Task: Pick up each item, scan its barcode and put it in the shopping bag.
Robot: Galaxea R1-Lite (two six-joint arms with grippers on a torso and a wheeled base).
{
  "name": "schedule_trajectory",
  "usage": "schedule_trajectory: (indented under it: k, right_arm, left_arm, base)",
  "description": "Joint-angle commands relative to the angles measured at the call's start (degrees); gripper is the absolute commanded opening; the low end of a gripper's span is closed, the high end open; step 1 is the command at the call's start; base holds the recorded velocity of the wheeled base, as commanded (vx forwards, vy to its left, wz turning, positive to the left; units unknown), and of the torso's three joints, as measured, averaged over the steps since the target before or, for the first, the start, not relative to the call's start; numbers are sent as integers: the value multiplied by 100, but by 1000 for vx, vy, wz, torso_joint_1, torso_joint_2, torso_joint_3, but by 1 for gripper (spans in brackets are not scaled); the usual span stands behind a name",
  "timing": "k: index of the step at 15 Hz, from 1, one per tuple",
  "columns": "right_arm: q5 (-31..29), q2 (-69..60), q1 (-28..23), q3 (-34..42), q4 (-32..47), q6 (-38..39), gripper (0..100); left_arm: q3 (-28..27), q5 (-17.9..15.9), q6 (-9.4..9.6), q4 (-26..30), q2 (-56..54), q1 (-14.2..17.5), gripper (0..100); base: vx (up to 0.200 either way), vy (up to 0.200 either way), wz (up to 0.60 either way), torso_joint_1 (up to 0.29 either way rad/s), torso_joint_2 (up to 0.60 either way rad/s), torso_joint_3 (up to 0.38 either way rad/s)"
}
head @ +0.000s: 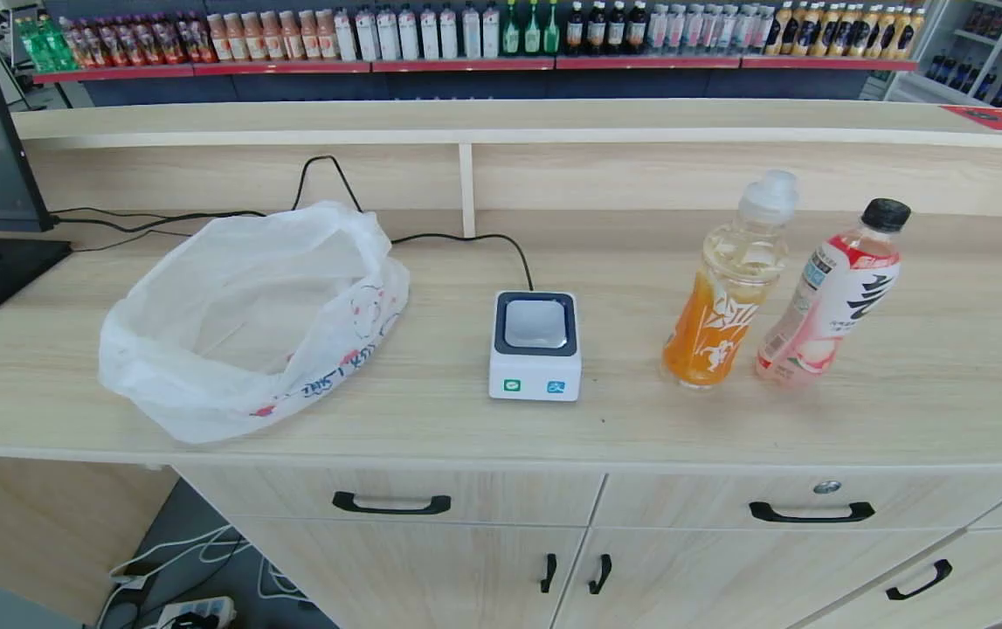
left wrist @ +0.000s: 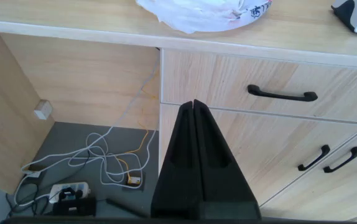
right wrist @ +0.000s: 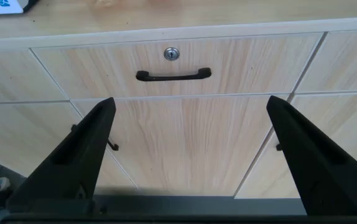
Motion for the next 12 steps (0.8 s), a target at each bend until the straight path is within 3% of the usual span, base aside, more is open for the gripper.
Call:
schedule_trajectory:
  k: [1,5,8,10,12]
  right_arm:
    - [-4,0,2,0,-2,-10,100]
    - [14,0,2,0,-37,-45,100]
    - [348,773,55,-914,-90,-98,100]
    - [348,2136,239,-1670,-1030,-265,100]
    - [357,3366,406,-1863,-2718,-775,100]
  left_arm:
    - [0,1,0,0,0,1,0]
    - [0,1,0,0,0,1,0]
    - [0,1,0,0,0,1,0]
    - [0,1,0,0,0,1,0]
    - [0,1,0,0,0,1,0]
  base:
    - [0,0,0,0,0,0]
    - [0,0,0,0,0,0]
    - [0,0,0,0,0,0]
    - [0,0,0,0,0,0]
    - [0,0,0,0,0,0]
